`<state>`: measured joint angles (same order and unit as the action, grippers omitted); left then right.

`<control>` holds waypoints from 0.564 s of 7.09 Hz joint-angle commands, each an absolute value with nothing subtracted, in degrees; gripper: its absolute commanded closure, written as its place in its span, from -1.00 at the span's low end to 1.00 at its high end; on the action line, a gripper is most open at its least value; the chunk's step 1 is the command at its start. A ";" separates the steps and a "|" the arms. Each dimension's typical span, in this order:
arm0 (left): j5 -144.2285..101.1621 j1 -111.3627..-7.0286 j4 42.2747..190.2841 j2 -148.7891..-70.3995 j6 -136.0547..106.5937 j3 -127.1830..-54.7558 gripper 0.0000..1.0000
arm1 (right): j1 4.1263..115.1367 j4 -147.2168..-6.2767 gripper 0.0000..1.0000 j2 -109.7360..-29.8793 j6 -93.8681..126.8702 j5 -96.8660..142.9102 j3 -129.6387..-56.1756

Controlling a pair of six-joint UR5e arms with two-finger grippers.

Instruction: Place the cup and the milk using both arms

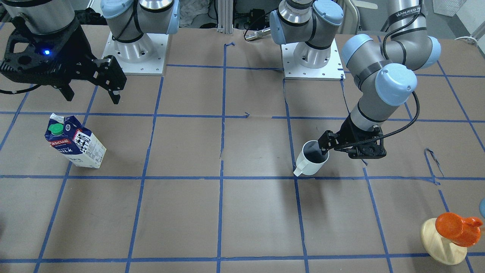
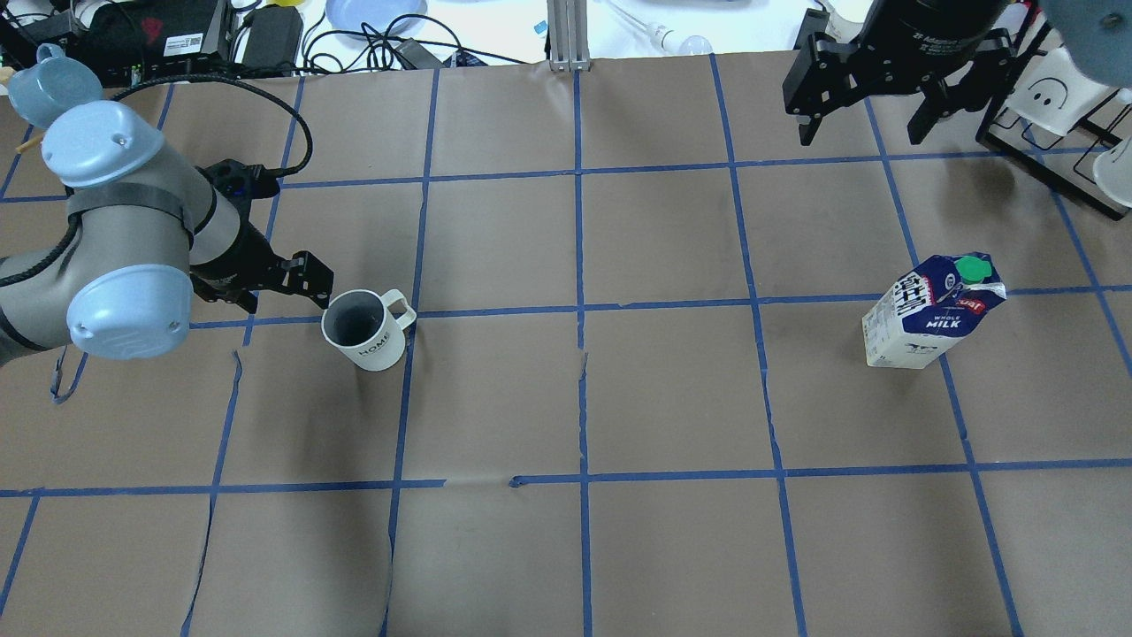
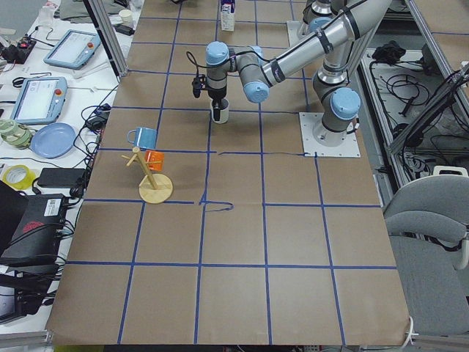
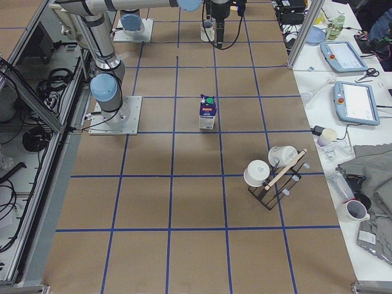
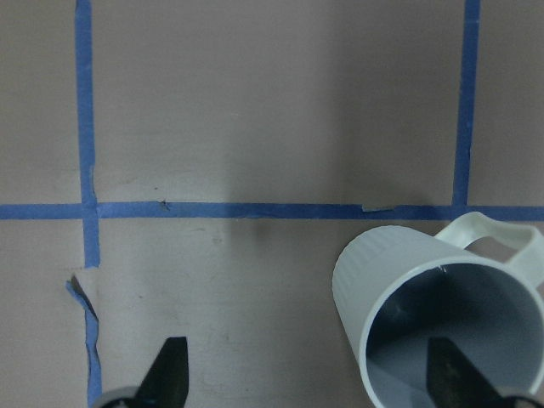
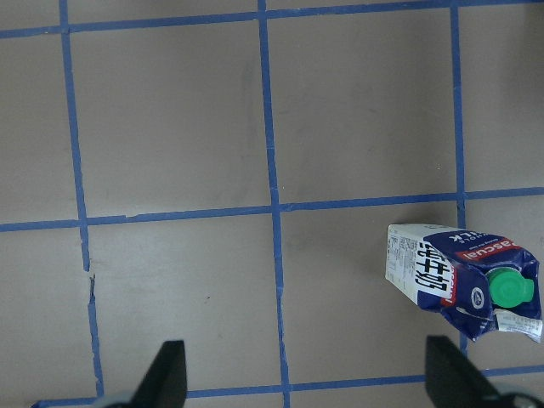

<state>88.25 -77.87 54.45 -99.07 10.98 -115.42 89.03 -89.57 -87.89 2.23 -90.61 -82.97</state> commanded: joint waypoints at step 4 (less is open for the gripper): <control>88.33 -79.98 51.59 -100.81 9.32 -117.06 0.81 | 89.03 -93.51 -1.00 -88.15 0.53 -91.05 -88.58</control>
<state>88.36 -79.91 52.29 -100.65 9.44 -116.47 89.03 -92.20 -87.96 1.13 -90.79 -86.49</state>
